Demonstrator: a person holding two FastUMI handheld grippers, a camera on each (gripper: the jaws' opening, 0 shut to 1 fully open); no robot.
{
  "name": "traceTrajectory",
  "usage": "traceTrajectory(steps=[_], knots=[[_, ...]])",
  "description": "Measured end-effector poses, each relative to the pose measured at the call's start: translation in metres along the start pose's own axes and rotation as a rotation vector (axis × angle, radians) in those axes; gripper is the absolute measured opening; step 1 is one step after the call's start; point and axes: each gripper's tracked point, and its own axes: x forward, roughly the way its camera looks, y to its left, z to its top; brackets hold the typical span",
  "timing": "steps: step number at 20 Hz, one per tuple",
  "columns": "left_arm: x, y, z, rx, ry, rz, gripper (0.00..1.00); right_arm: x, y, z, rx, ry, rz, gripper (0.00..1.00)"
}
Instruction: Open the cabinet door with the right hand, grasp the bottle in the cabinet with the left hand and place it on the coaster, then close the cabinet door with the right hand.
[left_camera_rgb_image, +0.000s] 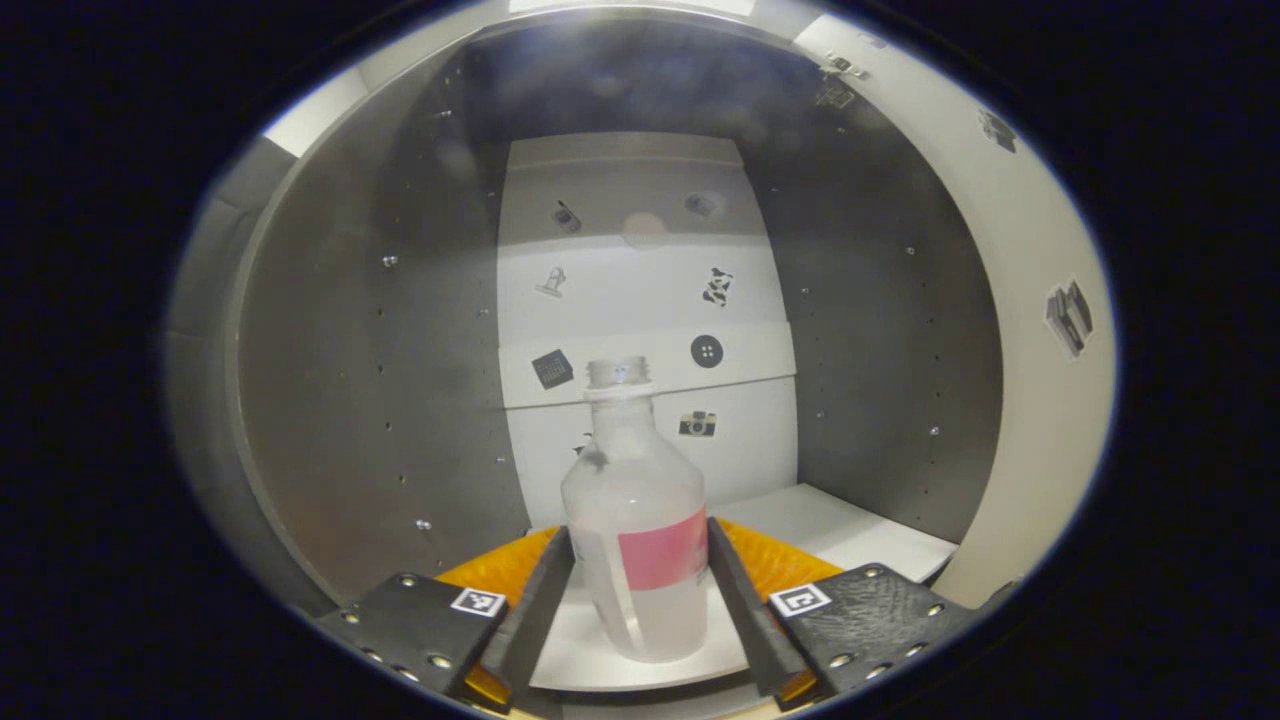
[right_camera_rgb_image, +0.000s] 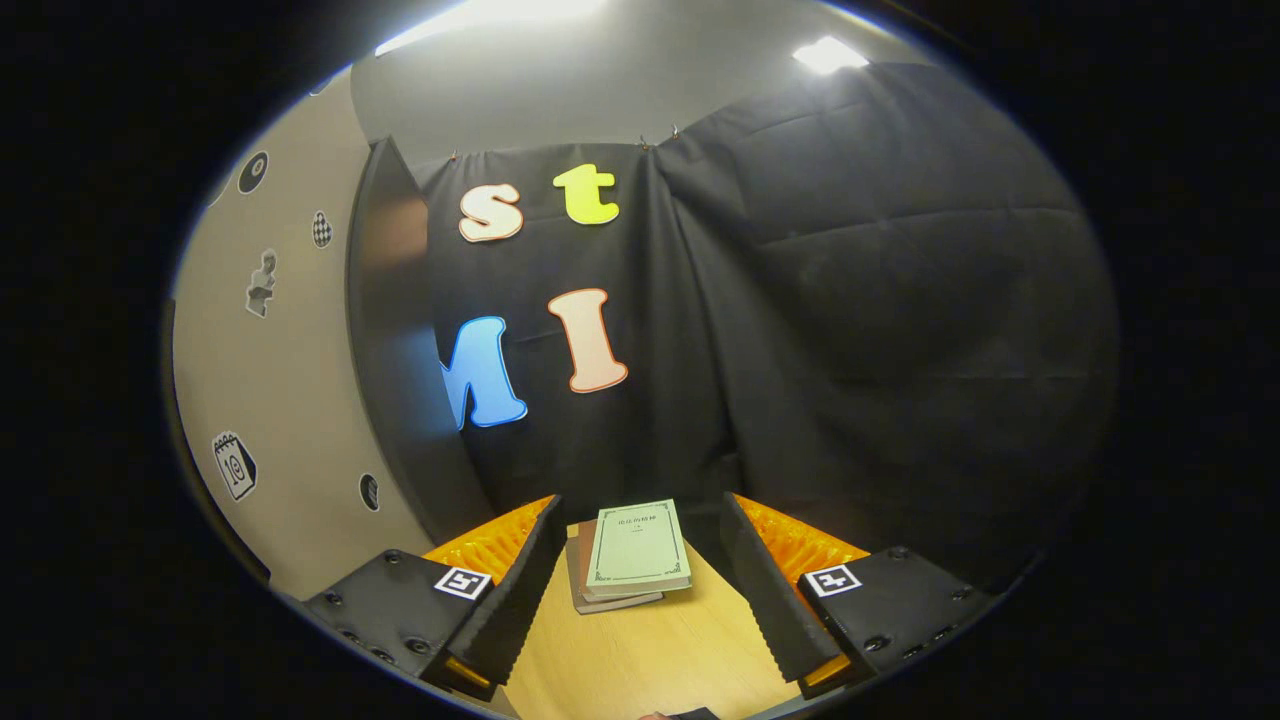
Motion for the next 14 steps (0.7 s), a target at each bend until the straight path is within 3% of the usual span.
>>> traceTrajectory(steps=[4, 14], knots=[[-0.019, 0.003, 0.008, -0.024, -0.008, 0.000, 0.72, -0.002, 0.000, 0.003, 0.014, -0.007, 0.021, 0.98], [-0.111, 0.029, 0.037, -0.034, -0.085, 0.068, 0.73, -0.006, 0.004, 0.006, 0.011, -0.012, 0.127, 0.98]])
